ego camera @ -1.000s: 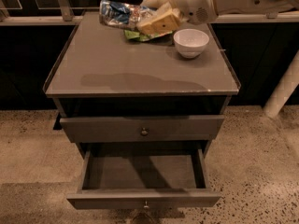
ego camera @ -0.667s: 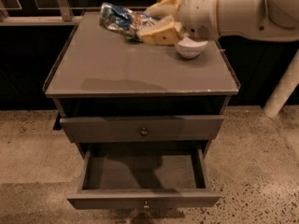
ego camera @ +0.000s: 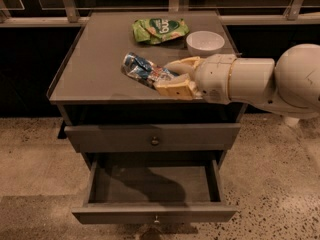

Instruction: Place redbull can into middle drawer

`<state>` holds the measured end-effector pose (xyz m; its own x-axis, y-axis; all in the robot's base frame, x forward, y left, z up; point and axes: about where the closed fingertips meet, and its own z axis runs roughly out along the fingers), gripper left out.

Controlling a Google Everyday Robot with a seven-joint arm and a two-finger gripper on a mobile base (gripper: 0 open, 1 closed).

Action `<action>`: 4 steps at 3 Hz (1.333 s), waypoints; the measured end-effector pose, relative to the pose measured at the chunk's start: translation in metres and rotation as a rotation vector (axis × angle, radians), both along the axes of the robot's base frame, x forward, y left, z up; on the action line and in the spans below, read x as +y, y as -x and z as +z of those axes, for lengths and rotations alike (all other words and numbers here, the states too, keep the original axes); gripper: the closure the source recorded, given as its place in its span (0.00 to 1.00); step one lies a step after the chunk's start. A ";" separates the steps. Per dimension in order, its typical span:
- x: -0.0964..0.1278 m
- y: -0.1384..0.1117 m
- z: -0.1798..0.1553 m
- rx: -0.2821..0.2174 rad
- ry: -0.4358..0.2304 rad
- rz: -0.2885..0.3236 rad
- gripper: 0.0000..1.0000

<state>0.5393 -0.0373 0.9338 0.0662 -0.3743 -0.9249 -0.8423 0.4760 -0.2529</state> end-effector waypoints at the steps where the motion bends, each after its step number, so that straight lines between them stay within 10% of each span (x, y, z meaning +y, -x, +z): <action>1: 0.000 0.000 0.000 0.000 0.000 0.000 1.00; 4: 0.002 0.055 -0.122 0.265 -0.155 -0.056 1.00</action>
Offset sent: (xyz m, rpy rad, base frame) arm -0.0232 0.0092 -0.0658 0.0525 0.1554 0.0292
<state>0.4844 -0.0356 0.8121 -0.2018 -0.2236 -0.9536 -0.8404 0.5395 0.0513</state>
